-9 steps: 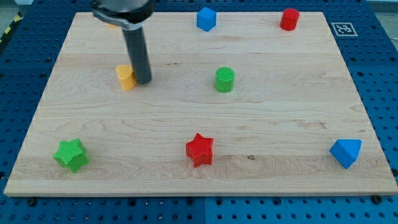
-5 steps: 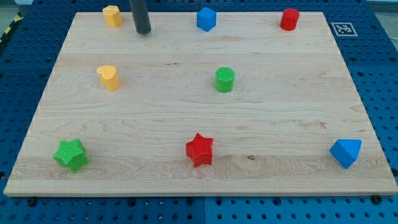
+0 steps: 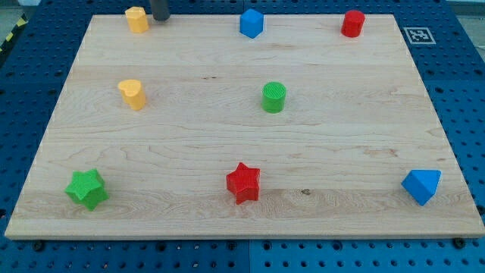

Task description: Push the yellow hexagon towards the yellow heart

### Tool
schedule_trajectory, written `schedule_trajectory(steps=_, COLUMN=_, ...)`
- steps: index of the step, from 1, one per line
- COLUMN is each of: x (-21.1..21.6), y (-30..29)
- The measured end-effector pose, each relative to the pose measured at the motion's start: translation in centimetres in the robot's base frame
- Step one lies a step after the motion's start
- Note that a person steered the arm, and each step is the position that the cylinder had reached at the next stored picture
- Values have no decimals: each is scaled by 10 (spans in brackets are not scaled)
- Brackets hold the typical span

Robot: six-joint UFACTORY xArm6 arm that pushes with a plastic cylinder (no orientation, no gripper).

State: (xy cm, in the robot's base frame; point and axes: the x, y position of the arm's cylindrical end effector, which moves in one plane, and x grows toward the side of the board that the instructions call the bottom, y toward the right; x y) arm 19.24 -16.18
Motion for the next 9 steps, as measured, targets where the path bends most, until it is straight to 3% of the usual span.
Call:
schedule_trajectory(steps=2, x=8, y=32)
schedule_trajectory(steps=4, x=101, y=38)
schedule_trajectory(steps=5, x=89, y=-33)
schedule_trajectory(steps=6, x=31, y=-110)
schedule_trajectory(steps=7, x=-1, y=-126)
schedule_trajectory(steps=8, x=-1, y=-114)
schedule_trajectory(steps=9, x=-1, y=-72)
